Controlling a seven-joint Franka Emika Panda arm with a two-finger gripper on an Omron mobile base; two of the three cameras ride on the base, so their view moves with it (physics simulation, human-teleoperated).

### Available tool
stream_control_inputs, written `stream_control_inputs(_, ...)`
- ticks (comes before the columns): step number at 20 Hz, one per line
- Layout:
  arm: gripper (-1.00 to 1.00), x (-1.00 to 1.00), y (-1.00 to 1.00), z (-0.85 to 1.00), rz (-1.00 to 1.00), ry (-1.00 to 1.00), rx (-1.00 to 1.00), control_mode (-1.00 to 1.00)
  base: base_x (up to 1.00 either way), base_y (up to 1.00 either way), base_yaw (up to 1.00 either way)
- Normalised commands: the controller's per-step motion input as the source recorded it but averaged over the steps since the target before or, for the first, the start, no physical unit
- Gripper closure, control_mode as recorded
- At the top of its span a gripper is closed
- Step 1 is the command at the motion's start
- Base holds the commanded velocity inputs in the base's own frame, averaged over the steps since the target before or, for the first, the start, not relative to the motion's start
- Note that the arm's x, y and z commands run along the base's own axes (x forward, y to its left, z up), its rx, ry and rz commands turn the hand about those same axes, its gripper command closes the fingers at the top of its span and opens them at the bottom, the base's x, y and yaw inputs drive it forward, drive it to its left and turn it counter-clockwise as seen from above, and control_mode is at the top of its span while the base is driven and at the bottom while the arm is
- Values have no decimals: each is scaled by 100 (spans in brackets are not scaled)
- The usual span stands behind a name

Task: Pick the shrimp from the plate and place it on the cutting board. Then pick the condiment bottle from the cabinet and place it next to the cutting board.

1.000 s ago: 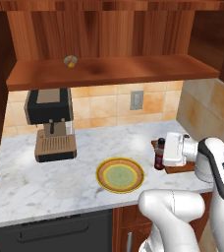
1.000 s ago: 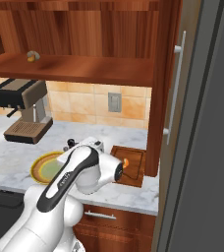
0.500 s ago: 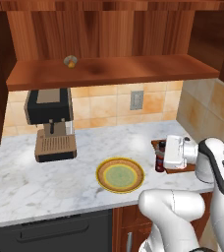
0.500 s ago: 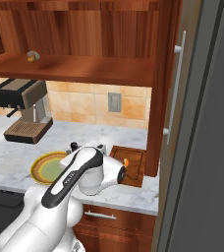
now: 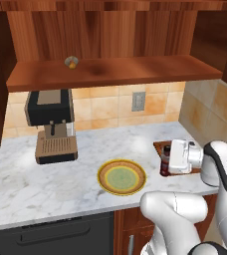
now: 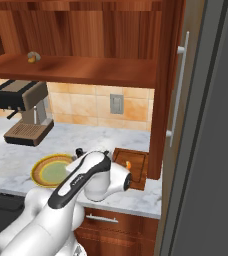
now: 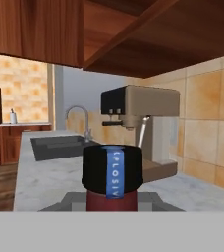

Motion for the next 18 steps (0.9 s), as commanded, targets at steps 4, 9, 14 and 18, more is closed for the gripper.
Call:
stream_control_inputs(4, 100, 0, -11, -16, 0, 0, 0, -100, 0, 0, 0)
stream_control_inputs(9, 100, 2, -8, -21, 0, 0, 0, -100, 0, 0, 0)
stream_control_inputs(14, 100, 6, -5, -22, 0, 0, 0, -100, 0, 0, 0)
stream_control_inputs(18, 100, 8, -6, -17, 0, 0, 0, -100, 0, 0, 0)
